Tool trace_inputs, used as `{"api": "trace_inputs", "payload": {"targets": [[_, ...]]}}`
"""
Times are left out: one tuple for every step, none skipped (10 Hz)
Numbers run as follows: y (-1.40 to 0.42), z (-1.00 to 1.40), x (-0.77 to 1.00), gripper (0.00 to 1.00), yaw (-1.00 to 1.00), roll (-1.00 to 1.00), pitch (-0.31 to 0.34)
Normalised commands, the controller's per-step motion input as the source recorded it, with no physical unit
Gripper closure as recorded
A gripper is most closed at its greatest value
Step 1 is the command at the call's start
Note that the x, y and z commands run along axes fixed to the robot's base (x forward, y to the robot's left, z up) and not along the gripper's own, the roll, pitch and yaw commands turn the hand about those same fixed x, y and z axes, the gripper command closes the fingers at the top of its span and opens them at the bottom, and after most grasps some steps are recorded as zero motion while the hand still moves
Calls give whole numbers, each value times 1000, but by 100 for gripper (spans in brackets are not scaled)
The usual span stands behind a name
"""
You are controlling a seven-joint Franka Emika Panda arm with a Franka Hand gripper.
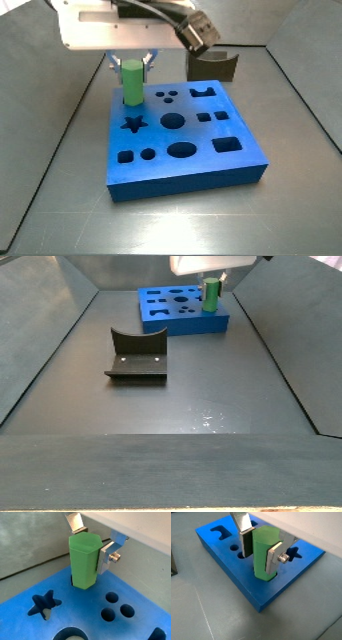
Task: Pick up the hexagon object. Move to above the board. Insert the hexagon object.
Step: Insert the hexagon object.
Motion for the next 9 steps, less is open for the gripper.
{"api": "trace_inputs", "payload": {"targets": [[314,-1000,177,100,240,89,-74],[57,-143,0,100,14,0,0],[14,-69,-9,100,0,23,11],[0,-1000,-106,100,0,291,-71],[0,-1000,-14,100,0,71,-20],[0,-1000,0,100,0,51,-26],[0,-1000,251,100,-29,77,-9],[37,-1000,366,100,-26,63,0],[0,0,97,100,0,0,140]]}}
